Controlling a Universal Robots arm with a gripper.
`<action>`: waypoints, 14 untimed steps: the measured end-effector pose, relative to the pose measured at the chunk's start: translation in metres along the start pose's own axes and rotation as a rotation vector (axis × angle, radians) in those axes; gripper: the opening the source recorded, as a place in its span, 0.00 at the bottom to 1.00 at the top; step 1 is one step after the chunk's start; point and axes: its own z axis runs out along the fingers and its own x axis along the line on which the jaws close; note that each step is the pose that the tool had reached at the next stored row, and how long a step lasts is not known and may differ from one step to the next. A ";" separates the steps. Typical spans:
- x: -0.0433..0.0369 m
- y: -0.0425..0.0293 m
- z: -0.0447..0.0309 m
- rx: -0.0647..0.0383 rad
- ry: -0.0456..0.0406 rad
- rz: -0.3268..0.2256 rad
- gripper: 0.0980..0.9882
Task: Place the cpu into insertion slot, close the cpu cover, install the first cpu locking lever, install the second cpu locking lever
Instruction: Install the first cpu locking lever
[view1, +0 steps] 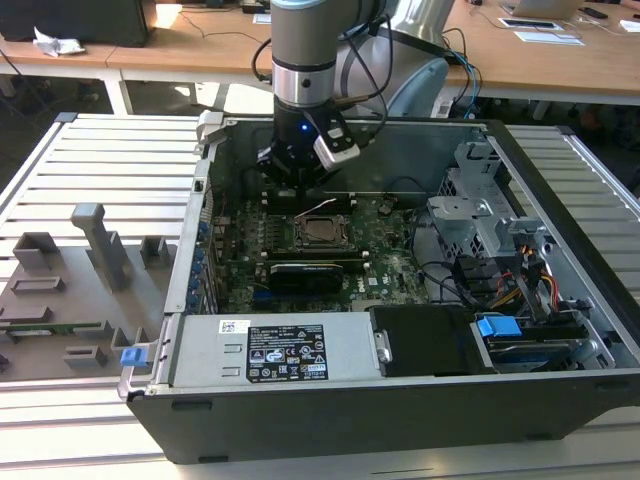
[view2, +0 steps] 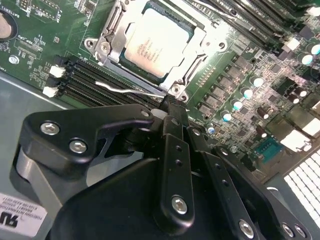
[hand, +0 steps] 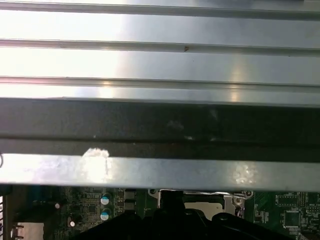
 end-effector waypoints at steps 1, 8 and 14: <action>0.0001 0.0005 0.0026 0.000 0.0001 0.001 0.01; -0.0027 0.0096 0.0066 0.000 0.0003 0.025 0.01; -0.0136 0.0132 0.0097 0.001 0.0003 0.025 0.01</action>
